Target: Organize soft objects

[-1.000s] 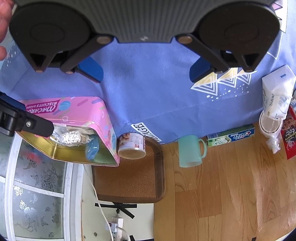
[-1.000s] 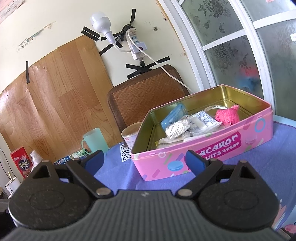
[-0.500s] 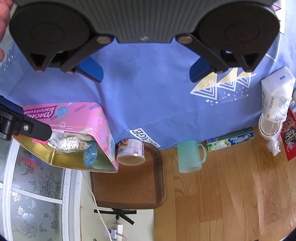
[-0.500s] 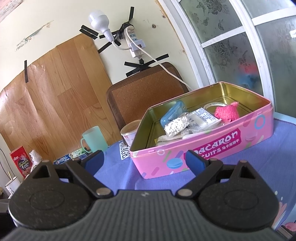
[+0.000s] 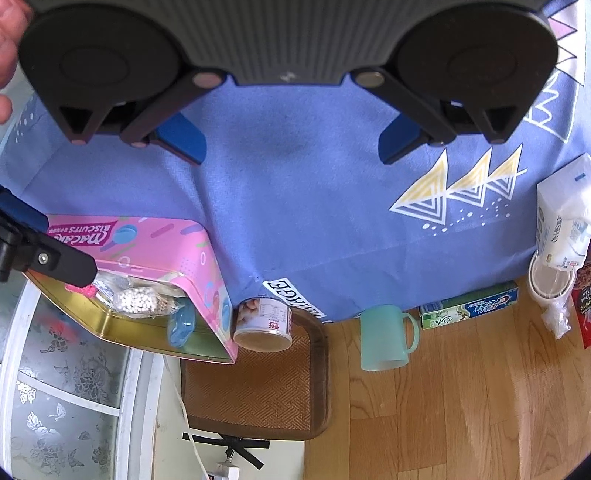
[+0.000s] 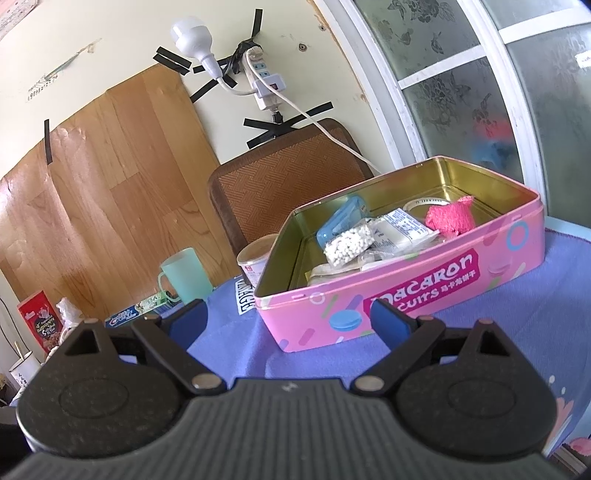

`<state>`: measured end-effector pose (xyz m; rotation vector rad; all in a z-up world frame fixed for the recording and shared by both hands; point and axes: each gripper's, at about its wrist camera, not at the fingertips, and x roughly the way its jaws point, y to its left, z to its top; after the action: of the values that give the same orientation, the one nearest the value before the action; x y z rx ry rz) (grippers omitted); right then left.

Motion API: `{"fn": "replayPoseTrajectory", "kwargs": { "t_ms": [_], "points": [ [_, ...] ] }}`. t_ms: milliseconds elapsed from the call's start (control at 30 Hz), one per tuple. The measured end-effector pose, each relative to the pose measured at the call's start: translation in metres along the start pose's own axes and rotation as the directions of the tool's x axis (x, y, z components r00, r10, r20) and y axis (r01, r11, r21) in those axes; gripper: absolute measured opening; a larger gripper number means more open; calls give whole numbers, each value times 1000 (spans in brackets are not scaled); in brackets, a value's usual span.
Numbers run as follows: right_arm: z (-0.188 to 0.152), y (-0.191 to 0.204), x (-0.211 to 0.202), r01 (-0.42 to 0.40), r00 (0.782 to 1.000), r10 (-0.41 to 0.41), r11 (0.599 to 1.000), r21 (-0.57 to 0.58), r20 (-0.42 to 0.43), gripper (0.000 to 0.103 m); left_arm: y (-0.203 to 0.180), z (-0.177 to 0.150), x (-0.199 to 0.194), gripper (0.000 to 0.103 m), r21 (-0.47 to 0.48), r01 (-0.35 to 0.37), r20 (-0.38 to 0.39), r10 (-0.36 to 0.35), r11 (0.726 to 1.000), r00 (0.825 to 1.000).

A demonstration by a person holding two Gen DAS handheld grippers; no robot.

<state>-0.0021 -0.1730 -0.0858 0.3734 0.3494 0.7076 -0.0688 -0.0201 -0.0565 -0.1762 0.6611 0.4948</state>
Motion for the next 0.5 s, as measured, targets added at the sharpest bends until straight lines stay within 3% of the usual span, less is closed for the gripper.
{"fn": "replayPoseTrajectory", "kwargs": {
  "t_ms": [500],
  "points": [
    [-1,-1,1,-1,1000,1,1000,4,-9,97,-1,-1,5,103,-5,1,-30,-1,1000,1000]
  ]
}}
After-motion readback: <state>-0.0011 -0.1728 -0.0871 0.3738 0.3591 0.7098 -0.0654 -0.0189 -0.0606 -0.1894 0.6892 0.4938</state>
